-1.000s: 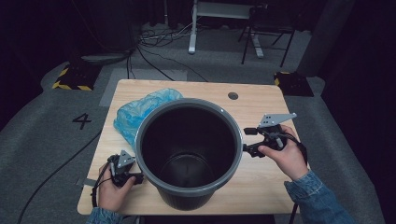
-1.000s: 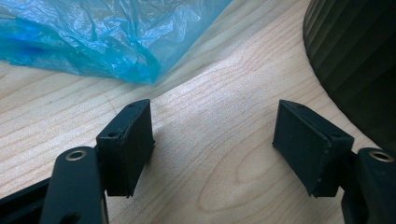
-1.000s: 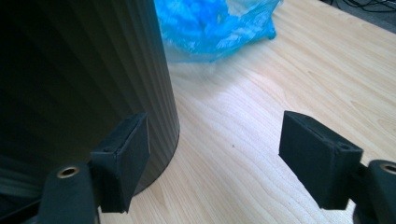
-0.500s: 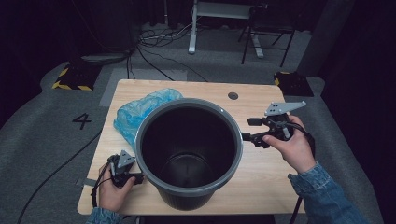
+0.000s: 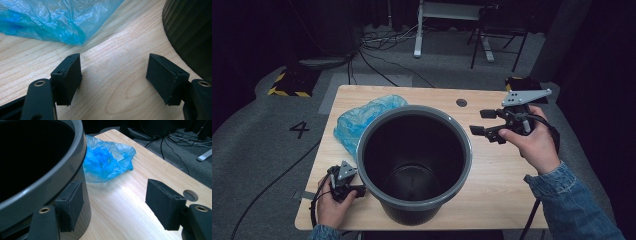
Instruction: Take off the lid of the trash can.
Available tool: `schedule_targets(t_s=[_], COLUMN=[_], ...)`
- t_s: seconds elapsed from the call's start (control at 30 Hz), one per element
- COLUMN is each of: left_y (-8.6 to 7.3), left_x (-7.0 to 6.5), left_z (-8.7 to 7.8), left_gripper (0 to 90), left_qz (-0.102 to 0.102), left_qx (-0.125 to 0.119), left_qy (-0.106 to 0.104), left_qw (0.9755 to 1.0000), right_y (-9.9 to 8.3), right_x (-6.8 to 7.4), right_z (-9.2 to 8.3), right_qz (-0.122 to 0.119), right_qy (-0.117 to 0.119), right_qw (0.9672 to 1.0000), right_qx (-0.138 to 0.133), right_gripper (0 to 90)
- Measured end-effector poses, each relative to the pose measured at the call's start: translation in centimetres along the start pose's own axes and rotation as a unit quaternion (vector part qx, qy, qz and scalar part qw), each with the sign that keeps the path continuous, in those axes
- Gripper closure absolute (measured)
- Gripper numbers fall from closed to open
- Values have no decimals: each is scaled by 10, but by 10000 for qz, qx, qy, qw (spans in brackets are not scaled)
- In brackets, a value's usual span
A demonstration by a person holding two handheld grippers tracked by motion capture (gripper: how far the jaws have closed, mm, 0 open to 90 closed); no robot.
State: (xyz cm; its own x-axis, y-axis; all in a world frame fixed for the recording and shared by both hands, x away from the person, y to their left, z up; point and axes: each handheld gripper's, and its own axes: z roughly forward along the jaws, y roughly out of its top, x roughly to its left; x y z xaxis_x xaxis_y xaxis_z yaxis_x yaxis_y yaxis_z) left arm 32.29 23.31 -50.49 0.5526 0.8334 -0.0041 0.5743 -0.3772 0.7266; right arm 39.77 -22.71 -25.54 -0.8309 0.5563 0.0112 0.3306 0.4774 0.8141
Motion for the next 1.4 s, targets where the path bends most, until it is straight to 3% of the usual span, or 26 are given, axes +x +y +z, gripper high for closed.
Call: schedule_targets(t_s=[0.47, 1.03, 1.17, 1.4], left_y=[0, 0, 0, 0], left_x=[0, 0, 0, 0], left_z=[0, 0, 0, 0], left_gripper=[281, 277, 276, 277], left_qz=[-1, -20, -19, -30], left_qx=[11, 16, 16, 14], left_qy=[0, -4, -5, -18], left_qw=[10000, 10000, 10000, 10000], right_y=[47, 67, 68, 69], right_x=[9, 25, 27, 31], right_z=[0, 55, 66, 82], right_qz=[-226, -353, -447, -528], right_qy=[183, 429, 424, 479], right_qw=[9993, 9984, 9981, 9972], right_qx=[-252, -82, 11, 241], right_gripper=[305, 300, 241, 341])
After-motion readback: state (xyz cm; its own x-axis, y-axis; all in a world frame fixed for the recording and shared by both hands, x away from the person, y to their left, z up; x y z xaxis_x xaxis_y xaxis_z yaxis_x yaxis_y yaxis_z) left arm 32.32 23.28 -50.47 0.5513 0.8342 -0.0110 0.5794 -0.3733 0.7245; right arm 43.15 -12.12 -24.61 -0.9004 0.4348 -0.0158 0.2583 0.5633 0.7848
